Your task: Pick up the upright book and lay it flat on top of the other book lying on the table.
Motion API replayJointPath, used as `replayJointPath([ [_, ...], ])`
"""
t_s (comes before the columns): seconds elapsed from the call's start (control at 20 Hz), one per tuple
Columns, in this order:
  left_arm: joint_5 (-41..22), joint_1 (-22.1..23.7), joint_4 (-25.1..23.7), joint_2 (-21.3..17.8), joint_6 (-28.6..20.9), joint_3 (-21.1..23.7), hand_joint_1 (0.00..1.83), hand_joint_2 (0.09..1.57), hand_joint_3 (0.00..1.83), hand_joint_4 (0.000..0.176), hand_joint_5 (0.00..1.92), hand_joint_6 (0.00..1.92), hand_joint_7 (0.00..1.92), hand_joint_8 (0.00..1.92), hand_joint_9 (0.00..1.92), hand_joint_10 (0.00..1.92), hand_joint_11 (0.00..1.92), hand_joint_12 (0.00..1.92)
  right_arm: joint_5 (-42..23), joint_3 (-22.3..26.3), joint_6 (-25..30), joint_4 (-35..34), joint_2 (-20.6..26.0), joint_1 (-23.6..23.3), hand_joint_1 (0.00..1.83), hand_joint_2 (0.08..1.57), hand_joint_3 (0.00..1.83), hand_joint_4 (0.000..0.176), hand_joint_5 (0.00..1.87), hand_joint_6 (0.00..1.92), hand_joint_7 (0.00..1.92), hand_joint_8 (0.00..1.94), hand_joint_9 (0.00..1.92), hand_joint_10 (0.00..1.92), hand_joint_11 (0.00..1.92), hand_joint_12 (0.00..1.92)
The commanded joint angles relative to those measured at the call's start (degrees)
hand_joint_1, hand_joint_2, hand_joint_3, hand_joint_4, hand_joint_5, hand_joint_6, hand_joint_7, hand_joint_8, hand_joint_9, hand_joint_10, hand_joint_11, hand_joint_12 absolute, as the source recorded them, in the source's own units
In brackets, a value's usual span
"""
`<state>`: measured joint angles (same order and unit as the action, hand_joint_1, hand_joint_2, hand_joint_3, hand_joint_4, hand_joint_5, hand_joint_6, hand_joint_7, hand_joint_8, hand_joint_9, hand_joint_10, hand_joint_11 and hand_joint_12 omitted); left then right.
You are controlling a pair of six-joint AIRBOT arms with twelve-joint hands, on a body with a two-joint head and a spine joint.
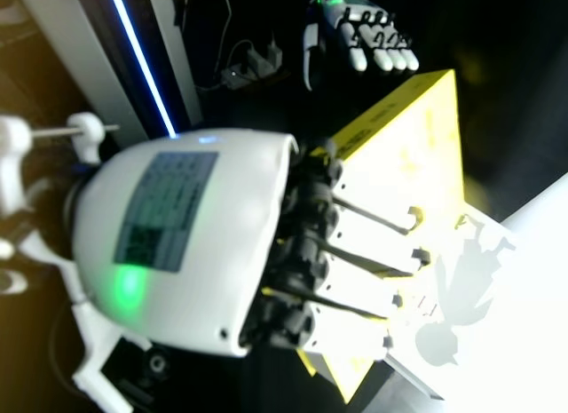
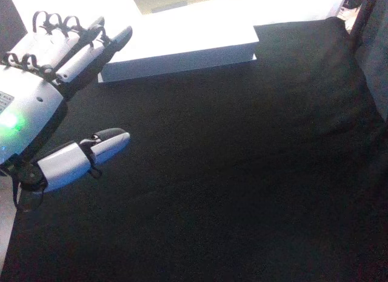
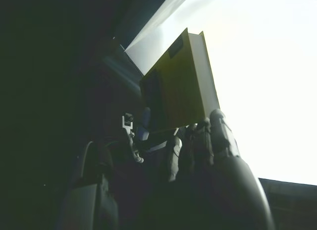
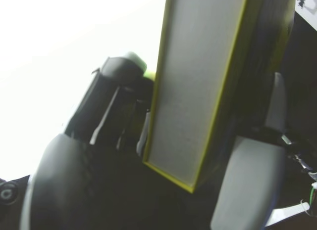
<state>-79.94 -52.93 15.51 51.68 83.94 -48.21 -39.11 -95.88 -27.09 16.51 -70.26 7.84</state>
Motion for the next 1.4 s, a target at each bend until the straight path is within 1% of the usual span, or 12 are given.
replayJointPath([
  [0.0,-7.12,0.23,-1.59,0.09,-0.23,-0.31,0.53,1.21,0.01,0.126,0.0,0.0,0.0,0.0,0.0,0.0,0.0,0.0,-5.15,-0.81,-0.2,-2.81,0.27,-1.51,1.35,0.73,1.17,0.0,0.96,1.92,0.81,1.85,1.04,1.92,1.04,1.92],
  [0.15,-7.14,0.21,-1.59,0.15,-0.23,-0.43,0.52,1.21,0.0,0.128,0.0,0.0,0.0,0.0,0.0,0.0,0.0,0.0,-2.79,-2.83,-0.3,-3.27,-1.32,-2.21,1.18,0.71,1.32,0.003,0.88,1.9,0.82,1.94,1.05,1.92,1.03,1.92],
  [0.2,-7.11,0.2,-1.58,0.28,-0.23,-0.56,0.51,1.22,0.0,0.125,0.0,0.0,0.0,0.0,0.0,0.0,0.0,0.0,-1.73,-3.68,-0.3,-3.7,-2.0,-2.26,1.15,0.71,1.32,0.033,0.86,1.86,0.81,1.94,1.03,1.92,1.01,1.92],
  [0.25,-7.03,0.2,-1.59,0.38,-0.23,-0.64,0.5,1.22,0.01,0.118,0.0,0.0,0.0,0.0,0.0,0.0,0.0,0.0,-0.64,-4.48,-0.3,-4.06,-2.55,-2.44,1.16,0.71,1.28,0.0,0.88,1.77,0.79,1.94,1.02,1.92,1.02,1.92],
  [0.4,-6.98,0.21,-1.64,0.45,-0.23,-0.67,0.52,1.23,0.0,0.151,0.0,0.0,0.0,0.0,0.0,0.0,0.0,0.0,0.81,-5.94,-0.3,-5.18,-3.6,-2.46,1.13,0.75,1.24,0.015,0.84,1.86,0.74,1.94,0.92,1.92,0.9,1.92],
  [0.55,-7.02,0.2,-1.65,0.49,-0.23,-0.72,0.52,1.23,0.0,0.108,0.0,0.0,0.0,0.0,0.0,0.0,0.0,0.0,2.23,-7.36,-0.29,-5.17,-4.6,-2.45,1.14,0.8,1.13,0.0,0.81,1.76,0.69,1.94,0.88,1.92,0.85,1.92],
  [0.65,-6.99,0.21,-1.77,0.48,-0.23,-0.73,0.51,1.23,0.0,0.124,0.0,0.0,0.0,0.0,0.0,0.0,0.0,0.0,2.94,-7.89,-0.29,-5.13,-4.71,-2.44,1.12,0.84,1.07,0.0,0.77,1.77,0.67,1.94,0.85,1.92,0.81,1.92],
  [0.8,-7.06,0.19,-2.11,0.38,-0.23,-0.75,0.49,1.22,0.0,0.119,0.0,0.0,0.0,0.0,0.0,0.0,0.0,0.0,3.03,-7.82,-0.29,-4.76,-4.68,-2.42,1.11,0.84,1.11,0.006,0.77,1.87,0.66,1.94,0.81,1.92,0.8,1.92],
  [0.95,-7.06,0.37,-2.72,0.37,-0.23,-0.79,0.45,1.21,0.0,0.135,0.0,0.0,0.0,0.0,0.0,0.0,0.0,0.0,3.02,-7.26,-0.29,-3.26,-4.44,-2.23,1.34,0.76,1.17,0.0,0.8,1.86,0.7,1.9,0.73,1.92,0.8,1.92],
  [1.05,-7.17,0.39,-2.74,0.34,-4.66,-0.75,0.49,1.22,0.0,0.12,0.0,0.0,0.0,0.0,0.0,0.0,0.0,0.0,2.98,-6.32,-0.3,-1.91,-4.25,-1.44,1.33,0.81,1.1,0.0,0.77,1.86,0.66,1.94,0.68,1.92,0.7,1.92],
  [1.15,-7.25,0.36,-2.51,0.34,-4.68,-0.72,0.47,1.22,0.0,0.13,0.0,0.0,0.0,0.0,0.0,0.0,0.0,0.0,2.91,-4.96,-0.3,1.04,-4.31,0.52,1.17,0.82,0.98,0.0,0.83,1.57,0.69,1.87,0.75,1.92,0.73,1.92],
  [1.35,-7.35,0.36,-2.3,0.33,-4.69,-0.69,0.47,1.22,0.0,0.127,0.0,0.0,0.0,0.0,0.0,0.0,0.0,0.0,2.81,-3.65,-0.29,3.19,-4.35,2.98,1.18,0.84,0.9,0.0,0.84,1.47,0.7,1.83,0.69,1.92,0.67,1.92],
])
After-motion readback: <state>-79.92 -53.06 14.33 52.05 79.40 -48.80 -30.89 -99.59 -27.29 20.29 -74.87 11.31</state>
